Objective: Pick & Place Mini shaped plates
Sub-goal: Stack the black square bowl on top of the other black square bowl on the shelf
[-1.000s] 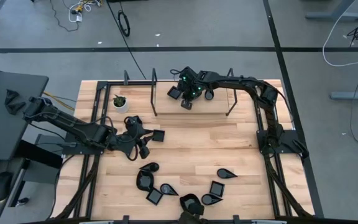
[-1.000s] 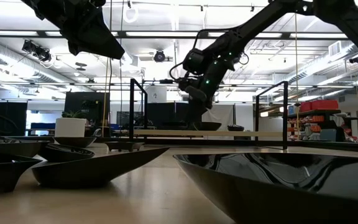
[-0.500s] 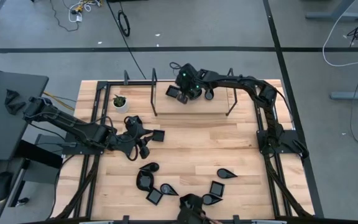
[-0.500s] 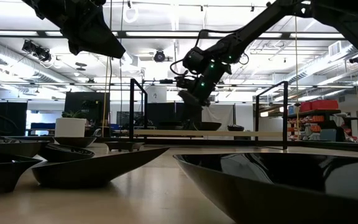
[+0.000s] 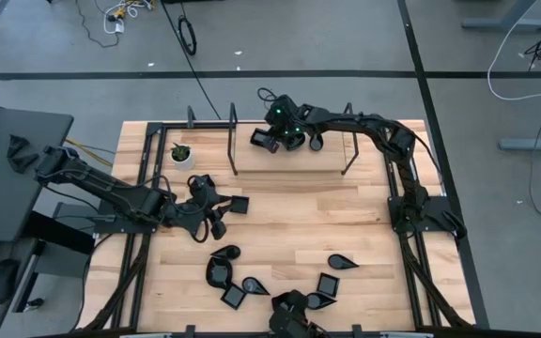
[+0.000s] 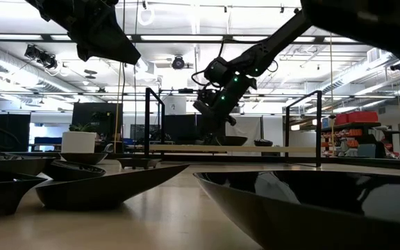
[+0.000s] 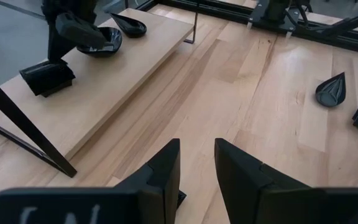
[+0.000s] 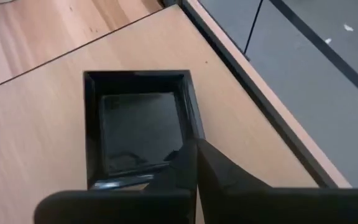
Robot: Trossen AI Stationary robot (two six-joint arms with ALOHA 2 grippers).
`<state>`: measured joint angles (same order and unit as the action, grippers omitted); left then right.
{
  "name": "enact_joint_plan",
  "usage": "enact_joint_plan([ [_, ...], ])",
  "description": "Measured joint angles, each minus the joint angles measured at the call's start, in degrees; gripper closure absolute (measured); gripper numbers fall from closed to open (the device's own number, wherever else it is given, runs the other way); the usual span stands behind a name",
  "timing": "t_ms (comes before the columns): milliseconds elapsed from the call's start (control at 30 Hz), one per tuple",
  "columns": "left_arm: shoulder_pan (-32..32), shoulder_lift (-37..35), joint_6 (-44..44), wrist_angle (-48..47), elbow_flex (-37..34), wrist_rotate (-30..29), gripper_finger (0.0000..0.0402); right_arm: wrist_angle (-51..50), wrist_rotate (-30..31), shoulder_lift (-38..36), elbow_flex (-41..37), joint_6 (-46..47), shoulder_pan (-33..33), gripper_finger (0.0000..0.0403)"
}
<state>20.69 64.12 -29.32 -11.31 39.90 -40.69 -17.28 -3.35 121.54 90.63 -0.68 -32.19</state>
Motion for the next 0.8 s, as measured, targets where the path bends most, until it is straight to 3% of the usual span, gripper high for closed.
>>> enact_joint_plan([
  [167,0.0,0.0,0.02,-0.02,0.0,0.0,0.0296,1.56,-0.77,-0.31,0.0,0.26,0.11,0.0397],
  [333,0.02,0.0,0.0,-0.02,0.0,0.0,0.0296,2.21,-5.23,-0.42,0.0,0.24,1.06,0.0397],
  [800,0.0,0.0,0.02,0.35,0.0,-0.02,0.0296,-0.21,-3.38,-0.11,0.0,0.93,2.61,0.0396],
])
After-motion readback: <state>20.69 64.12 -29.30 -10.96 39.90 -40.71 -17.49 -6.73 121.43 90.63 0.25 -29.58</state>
